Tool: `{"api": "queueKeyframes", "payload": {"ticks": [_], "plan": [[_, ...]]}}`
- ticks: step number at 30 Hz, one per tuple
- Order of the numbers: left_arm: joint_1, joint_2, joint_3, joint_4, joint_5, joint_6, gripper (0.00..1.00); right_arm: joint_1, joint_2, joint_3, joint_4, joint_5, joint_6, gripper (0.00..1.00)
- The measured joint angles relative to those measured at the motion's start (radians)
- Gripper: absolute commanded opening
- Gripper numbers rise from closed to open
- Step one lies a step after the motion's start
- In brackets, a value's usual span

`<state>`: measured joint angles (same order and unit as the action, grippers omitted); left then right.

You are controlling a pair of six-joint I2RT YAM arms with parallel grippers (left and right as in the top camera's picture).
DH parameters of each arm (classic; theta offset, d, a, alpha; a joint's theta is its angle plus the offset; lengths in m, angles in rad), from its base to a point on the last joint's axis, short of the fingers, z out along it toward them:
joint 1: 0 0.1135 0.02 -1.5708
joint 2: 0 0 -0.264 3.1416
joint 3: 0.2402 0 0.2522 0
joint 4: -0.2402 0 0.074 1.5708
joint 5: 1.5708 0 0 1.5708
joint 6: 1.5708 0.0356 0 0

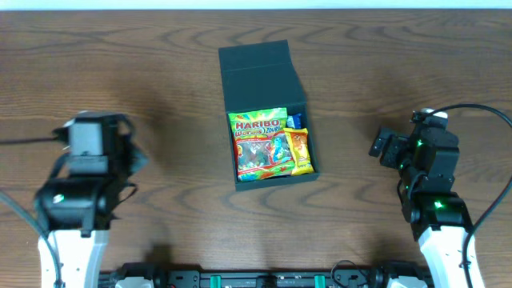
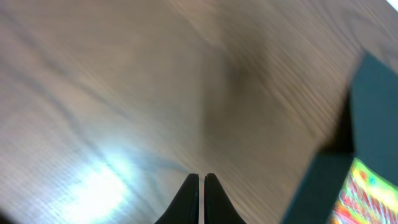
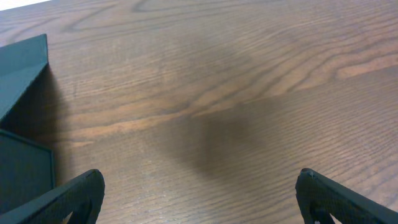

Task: Pack container
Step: 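Release the bag and withdraw the left arm to rest, then move the right gripper to the black box lid's right edge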

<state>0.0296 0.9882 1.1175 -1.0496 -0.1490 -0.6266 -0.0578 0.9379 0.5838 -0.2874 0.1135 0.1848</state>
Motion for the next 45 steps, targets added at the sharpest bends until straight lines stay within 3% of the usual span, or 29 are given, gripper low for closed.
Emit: {"api": "queueKeyframes", "payload": {"ticks": [1,2,5,6,7,15,22,27,32,38,45], "plan": [[0.043,-0.008,0.0,-0.007,0.01,0.0,0.06,0.0,0.0,0.0,0.0,0.0,0.0,0.99],[0.103,-0.02,0.0,-0.021,0.024,0.003,0.13,0.0,0.0,0.0,0.0,0.0,0.001,0.99],[0.198,-0.034,0.0,-0.05,0.044,0.008,0.74,0.0,0.0,-0.001,0.013,-0.021,0.042,0.99],[0.229,-0.035,0.0,-0.061,0.046,0.01,0.89,0.0,0.002,-0.002,0.027,-0.044,0.063,0.99],[0.247,-0.035,0.0,-0.07,0.046,0.01,0.95,0.0,0.003,-0.002,0.045,-0.069,0.081,0.99],[0.281,-0.023,0.0,-0.085,0.038,0.01,0.95,0.006,0.111,0.042,0.059,-0.331,0.122,0.99],[0.281,-0.021,0.0,-0.088,0.037,0.01,0.95,0.05,0.322,0.359,-0.109,-0.556,0.108,0.99],[0.281,-0.021,0.0,-0.087,0.037,0.01,0.95,0.05,0.437,0.615,-0.319,-0.737,0.106,0.99],[0.282,-0.021,0.0,-0.089,0.037,0.01,0.95,0.05,0.582,0.76,-0.358,-1.004,0.108,0.99],[0.282,-0.021,0.0,-0.089,0.037,0.01,0.95,0.05,0.706,0.795,-0.341,-1.217,0.108,0.99],[0.282,-0.021,0.0,-0.089,0.037,0.01,0.95,0.036,0.76,0.795,-0.328,-1.246,0.089,0.99]]}}
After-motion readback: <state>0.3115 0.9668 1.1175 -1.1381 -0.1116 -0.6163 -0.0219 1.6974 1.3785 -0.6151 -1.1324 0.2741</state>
